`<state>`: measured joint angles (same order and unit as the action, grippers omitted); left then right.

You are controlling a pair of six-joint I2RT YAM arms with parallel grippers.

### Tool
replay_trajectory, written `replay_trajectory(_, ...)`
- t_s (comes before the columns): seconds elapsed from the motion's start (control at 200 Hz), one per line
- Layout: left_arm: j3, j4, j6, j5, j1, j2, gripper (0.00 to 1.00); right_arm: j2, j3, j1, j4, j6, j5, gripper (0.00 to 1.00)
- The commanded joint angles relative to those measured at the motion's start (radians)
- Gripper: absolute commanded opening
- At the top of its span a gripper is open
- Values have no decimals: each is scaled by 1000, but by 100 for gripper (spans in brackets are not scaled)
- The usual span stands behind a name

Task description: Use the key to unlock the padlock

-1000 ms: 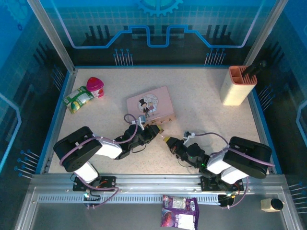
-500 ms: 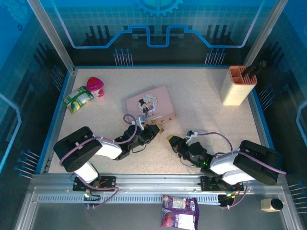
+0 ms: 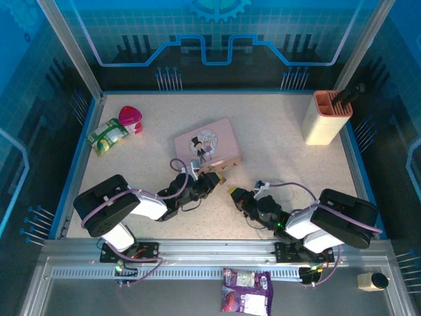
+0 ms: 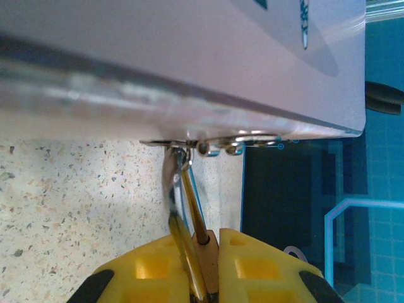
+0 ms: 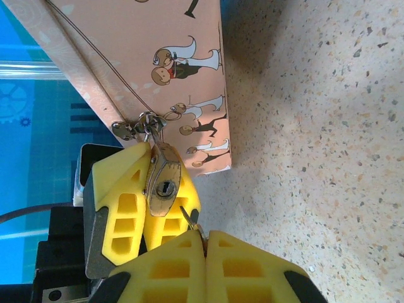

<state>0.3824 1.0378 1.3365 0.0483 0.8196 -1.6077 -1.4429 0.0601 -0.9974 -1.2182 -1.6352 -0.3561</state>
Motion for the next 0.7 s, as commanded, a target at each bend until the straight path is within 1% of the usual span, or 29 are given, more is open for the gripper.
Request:
replay_trajectory(0.0, -11, 108, 67, -36, 18, 35, 0, -24, 3, 14, -81, -12, -2, 0)
replay_trajectory(0.38, -14, 72, 45, -22, 24, 56, 0, -46, -6, 26, -111, -23, 3, 0)
replay_trajectory(0.695, -9, 76, 45, -19, 35, 47, 0, -140, -6, 28, -205, -52, 9, 0)
